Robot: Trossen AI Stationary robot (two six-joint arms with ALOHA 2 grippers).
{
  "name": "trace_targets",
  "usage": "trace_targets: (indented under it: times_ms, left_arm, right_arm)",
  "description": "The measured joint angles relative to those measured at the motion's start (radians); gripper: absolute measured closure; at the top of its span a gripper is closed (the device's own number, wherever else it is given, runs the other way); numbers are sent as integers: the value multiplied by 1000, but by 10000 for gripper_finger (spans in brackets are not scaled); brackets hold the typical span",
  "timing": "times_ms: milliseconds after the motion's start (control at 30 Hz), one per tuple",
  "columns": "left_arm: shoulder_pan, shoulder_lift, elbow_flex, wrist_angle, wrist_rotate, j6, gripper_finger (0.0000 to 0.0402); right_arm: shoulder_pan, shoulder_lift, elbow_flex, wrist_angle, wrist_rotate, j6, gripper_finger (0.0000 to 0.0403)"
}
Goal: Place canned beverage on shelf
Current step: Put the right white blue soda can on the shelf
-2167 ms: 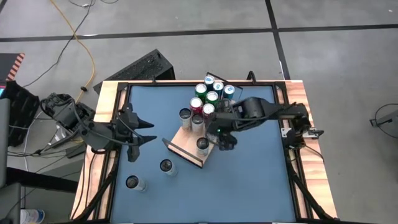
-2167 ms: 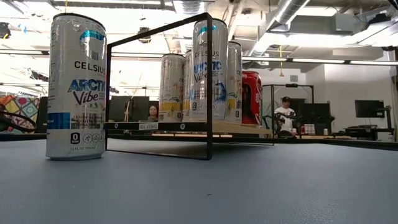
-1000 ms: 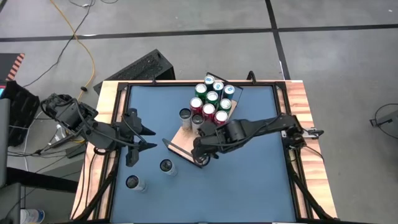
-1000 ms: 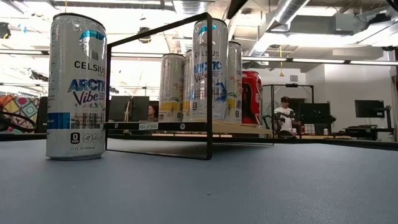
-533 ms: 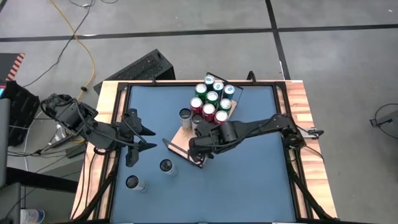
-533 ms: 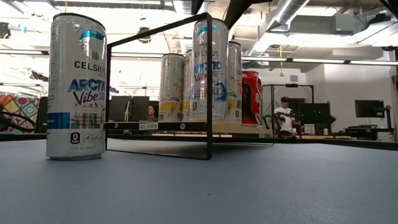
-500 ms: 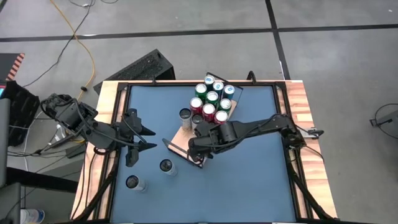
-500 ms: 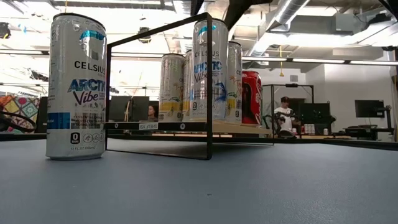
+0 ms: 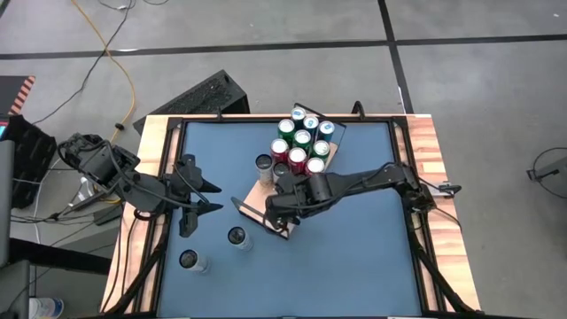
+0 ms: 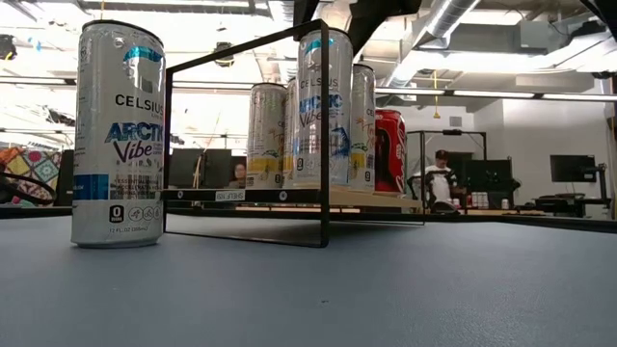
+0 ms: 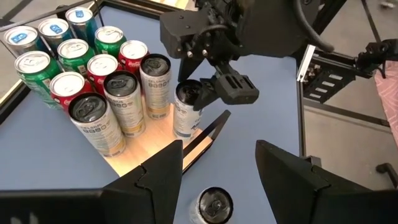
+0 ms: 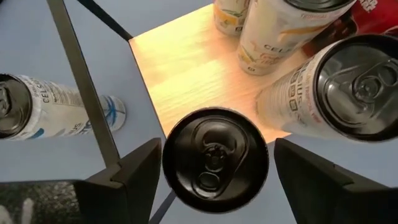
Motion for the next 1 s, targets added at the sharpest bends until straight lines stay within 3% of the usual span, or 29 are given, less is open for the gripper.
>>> trace_targets:
  times_ms: [500,733,1000]
  left_arm:
    - [0,0,0,-27,-1,-1,214]
    - [0,0,0,-28,-1,-1,214]
    - [0,0,0,-32,-1,-2,214]
  right_arm:
    - [-10,-1,-24,-2,-43,-5,136]
    - [-10,-4,-37,14,-44,-25,176]
    - [-13,-4,-35,44,-64,-143,193]
